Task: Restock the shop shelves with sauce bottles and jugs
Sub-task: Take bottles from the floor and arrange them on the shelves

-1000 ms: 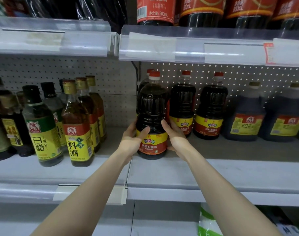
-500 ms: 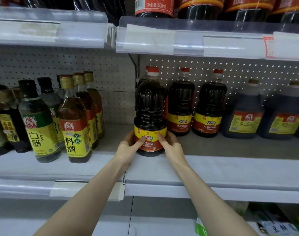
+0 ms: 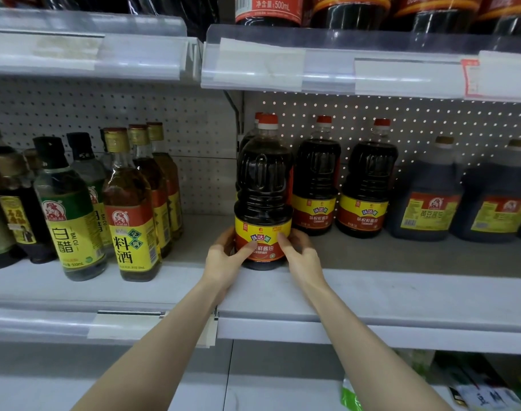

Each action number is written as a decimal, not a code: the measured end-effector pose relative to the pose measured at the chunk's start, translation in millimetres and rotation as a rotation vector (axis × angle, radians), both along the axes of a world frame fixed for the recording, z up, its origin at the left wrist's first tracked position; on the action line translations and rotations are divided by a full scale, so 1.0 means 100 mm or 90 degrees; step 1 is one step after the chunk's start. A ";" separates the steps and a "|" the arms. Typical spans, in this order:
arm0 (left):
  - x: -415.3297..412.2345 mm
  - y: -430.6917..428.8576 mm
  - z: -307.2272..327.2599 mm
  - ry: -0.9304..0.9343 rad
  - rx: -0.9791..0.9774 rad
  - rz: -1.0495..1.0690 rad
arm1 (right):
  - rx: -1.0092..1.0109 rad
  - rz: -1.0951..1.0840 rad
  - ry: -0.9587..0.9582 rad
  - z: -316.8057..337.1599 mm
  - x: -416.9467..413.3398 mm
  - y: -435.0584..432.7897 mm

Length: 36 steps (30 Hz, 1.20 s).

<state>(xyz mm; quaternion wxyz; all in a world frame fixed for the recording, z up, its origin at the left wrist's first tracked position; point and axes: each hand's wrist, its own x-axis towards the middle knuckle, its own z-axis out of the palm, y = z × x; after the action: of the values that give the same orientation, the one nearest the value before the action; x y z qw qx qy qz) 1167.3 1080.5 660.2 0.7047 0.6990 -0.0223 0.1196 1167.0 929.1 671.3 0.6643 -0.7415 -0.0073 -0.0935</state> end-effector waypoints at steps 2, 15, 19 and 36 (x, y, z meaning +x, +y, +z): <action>0.02 0.00 -0.02 -0.004 0.005 0.013 | -0.011 -0.001 0.000 0.00 0.00 -0.01; 0.06 -0.03 -0.05 -0.009 0.035 0.026 | -0.039 -0.008 0.019 0.00 0.03 -0.01; 0.06 -0.03 -0.05 -0.008 0.047 0.030 | -0.050 -0.004 0.020 0.00 0.03 -0.01; -0.04 -0.04 0.08 -0.003 0.049 0.014 | -0.012 -0.005 0.010 0.12 -0.11 -0.02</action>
<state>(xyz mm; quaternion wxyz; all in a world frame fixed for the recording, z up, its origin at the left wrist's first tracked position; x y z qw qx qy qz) 1163.0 1076.6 668.7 0.6758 0.7257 -0.0207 0.1278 1156.3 927.2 683.4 0.6568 -0.7487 -0.0004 -0.0901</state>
